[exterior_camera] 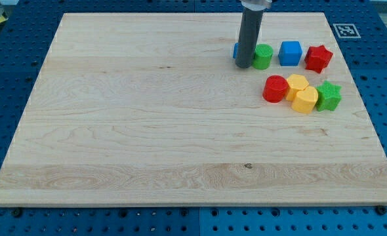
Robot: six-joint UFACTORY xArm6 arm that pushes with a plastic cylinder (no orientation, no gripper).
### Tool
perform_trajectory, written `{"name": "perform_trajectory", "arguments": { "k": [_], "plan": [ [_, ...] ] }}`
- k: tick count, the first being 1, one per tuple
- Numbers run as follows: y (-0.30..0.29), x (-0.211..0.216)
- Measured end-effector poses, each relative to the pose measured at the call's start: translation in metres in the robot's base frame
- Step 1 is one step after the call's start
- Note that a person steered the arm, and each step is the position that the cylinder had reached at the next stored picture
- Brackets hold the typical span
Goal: Slightly nudge the green circle closer to blue triangle
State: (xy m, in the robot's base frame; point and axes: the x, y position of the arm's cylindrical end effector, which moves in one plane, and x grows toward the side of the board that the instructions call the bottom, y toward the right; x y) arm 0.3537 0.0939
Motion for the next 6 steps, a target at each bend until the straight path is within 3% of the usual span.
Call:
{"name": "perform_trajectory", "arguments": {
  "k": [2, 4, 6],
  "plan": [
    [0.013, 0.024],
    [0.059, 0.020],
    [0.049, 0.010]
  ]
}}
